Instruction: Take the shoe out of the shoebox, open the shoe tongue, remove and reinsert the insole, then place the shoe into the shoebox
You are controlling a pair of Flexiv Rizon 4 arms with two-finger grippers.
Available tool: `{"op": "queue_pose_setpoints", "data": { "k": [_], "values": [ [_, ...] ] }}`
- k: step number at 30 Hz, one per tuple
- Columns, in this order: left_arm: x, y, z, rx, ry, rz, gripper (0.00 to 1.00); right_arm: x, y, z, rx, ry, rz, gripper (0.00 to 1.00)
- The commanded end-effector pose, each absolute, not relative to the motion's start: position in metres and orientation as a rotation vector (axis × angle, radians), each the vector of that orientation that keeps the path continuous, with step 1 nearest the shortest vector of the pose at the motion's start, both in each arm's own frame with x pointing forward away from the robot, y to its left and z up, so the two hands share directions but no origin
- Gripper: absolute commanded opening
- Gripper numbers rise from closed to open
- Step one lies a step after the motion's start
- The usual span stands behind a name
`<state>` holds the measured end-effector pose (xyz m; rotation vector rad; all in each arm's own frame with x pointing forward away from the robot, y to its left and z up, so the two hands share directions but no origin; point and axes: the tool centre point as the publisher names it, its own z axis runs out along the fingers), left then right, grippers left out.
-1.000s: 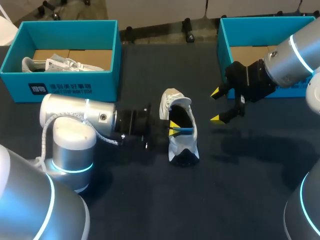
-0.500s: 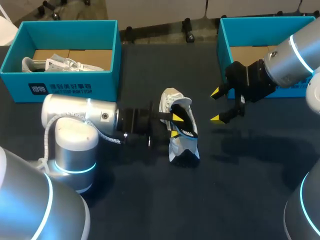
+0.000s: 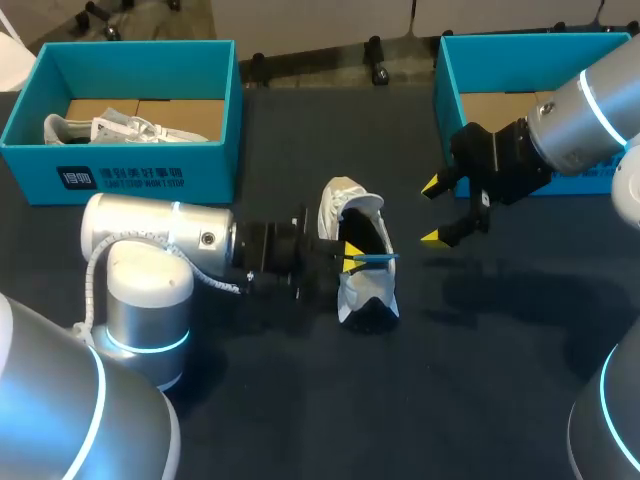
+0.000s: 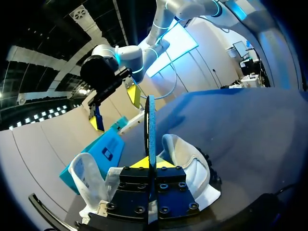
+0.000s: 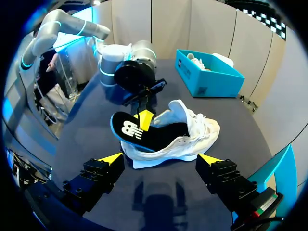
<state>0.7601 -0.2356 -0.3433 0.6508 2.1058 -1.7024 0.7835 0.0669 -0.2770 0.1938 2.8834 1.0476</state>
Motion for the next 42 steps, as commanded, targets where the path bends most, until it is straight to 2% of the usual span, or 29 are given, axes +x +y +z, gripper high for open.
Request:
{"op": "queue_pose_setpoints", "data": {
  "k": [1,13,14,15,18,19,20,27,28,29,31,42],
  "values": [
    [0.767,-0.238,-0.350,0.655,2.127,-1.685,0.00,0.784,0.068,-0.278,0.194,2.883,1.044,1.00],
    [0.780,-0.235,-0.357,0.645,2.162,-1.625,0.00,0.784,0.068,-0.278,0.194,2.883,1.044,1.00],
    [0.779,-0.234,-0.354,0.638,2.156,-1.631,0.16,0.784,0.068,-0.278,0.194,2.883,1.044,1.00],
    [0.778,-0.234,-0.350,0.636,2.142,-1.644,0.57,0.784,0.068,-0.278,0.194,2.883,1.044,1.00],
    [0.774,-0.234,-0.343,0.647,2.117,-1.661,0.64,0.784,0.068,-0.278,0.194,2.883,1.044,1.00],
    [0.773,-0.235,-0.340,0.652,2.109,-1.668,0.63,0.784,0.068,-0.278,0.194,2.883,1.044,1.00],
    [0.771,-0.236,-0.337,0.657,2.099,-1.679,0.53,0.784,0.068,-0.278,0.194,2.883,1.044,1.00],
    [0.766,-0.242,-0.332,0.681,2.081,-1.702,0.39,0.784,0.068,-0.278,0.194,2.883,1.044,1.00],
    [0.766,-0.242,-0.333,0.683,2.081,-1.703,0.33,0.784,0.068,-0.278,0.194,2.883,1.044,1.00],
    [0.766,-0.243,-0.334,0.684,2.081,-1.704,0.20,0.784,0.068,-0.278,0.194,2.883,1.044,1.00],
    [0.767,-0.243,-0.337,0.690,2.085,-1.703,0.00,0.784,0.068,-0.278,0.194,2.883,1.044,1.00],
    [0.783,-0.241,-0.352,0.707,2.122,-1.617,0.00,0.784,0.068,-0.278,0.194,2.883,1.044,1.00]
  ]
}}
